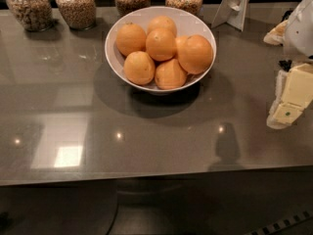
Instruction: Pick orange from white bowl
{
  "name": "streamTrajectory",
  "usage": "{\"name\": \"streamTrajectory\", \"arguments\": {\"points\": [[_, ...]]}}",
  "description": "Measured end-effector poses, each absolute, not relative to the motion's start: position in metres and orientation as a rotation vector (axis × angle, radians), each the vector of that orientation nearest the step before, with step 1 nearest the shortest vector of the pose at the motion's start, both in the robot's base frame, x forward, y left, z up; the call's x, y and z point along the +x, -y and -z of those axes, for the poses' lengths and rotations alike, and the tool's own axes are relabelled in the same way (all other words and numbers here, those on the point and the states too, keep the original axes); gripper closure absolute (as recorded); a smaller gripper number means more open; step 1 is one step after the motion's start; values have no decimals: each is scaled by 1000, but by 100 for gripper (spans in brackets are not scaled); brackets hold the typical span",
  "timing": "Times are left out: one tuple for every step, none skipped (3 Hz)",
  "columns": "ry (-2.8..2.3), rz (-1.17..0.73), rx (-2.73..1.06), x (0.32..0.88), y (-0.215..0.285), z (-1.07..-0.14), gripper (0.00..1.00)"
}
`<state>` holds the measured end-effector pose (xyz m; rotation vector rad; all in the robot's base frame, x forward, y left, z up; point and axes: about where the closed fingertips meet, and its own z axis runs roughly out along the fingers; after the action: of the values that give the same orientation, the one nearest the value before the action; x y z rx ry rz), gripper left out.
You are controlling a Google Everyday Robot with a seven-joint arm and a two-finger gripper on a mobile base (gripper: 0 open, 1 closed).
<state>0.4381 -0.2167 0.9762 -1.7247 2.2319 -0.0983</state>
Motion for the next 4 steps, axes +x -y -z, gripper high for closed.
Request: {"name": "streamTrajectory", "arguments": {"points": [[-2232, 98, -1725, 438, 217, -976, 0], [-2214, 75, -1694, 443, 214, -978, 0], [-2166, 0, -1629, 461, 202, -979, 0], [-2139, -89, -1543, 487, 187, -979, 0]]}}
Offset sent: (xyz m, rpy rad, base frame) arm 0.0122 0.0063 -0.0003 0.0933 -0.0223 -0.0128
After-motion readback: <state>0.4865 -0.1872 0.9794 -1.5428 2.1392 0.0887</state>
